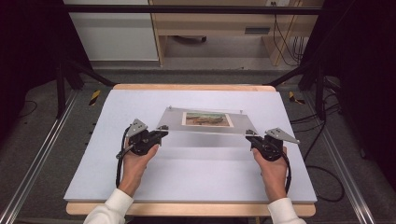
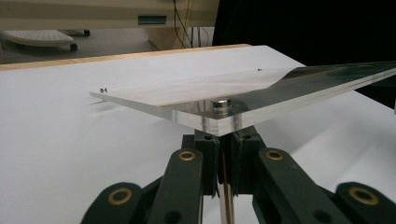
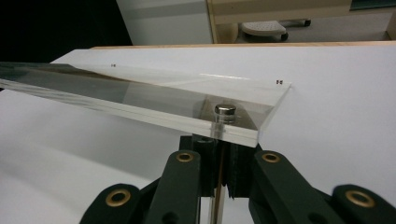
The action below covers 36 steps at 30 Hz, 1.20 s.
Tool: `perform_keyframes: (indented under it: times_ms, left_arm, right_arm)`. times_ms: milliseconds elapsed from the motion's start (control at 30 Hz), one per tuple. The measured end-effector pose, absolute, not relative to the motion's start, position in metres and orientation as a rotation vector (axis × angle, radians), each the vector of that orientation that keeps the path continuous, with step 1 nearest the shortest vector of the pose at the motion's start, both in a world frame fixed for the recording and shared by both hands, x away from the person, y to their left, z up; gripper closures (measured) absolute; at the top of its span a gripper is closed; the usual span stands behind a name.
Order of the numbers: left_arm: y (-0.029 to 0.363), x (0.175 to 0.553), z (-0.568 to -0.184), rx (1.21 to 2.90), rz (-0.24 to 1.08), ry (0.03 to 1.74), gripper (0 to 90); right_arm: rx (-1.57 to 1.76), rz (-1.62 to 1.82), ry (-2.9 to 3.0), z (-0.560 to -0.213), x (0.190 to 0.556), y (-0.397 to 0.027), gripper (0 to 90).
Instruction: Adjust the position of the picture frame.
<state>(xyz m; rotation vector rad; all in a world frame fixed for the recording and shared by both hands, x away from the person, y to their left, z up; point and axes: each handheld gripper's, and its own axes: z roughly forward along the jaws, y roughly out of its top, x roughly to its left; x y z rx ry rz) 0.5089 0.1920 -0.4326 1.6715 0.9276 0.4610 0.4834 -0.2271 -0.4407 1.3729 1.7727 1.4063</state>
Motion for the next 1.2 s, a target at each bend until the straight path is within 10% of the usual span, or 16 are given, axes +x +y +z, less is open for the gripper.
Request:
perform_keyframes:
  times_ms: [1200]
  left_arm:
    - [0.212,0.48,-0.439,1.644,0.455,0.924,82.5]
  right_arm:
    - [1.331,1.39,1.804,-0.437,0.46,-0.21,84.0]
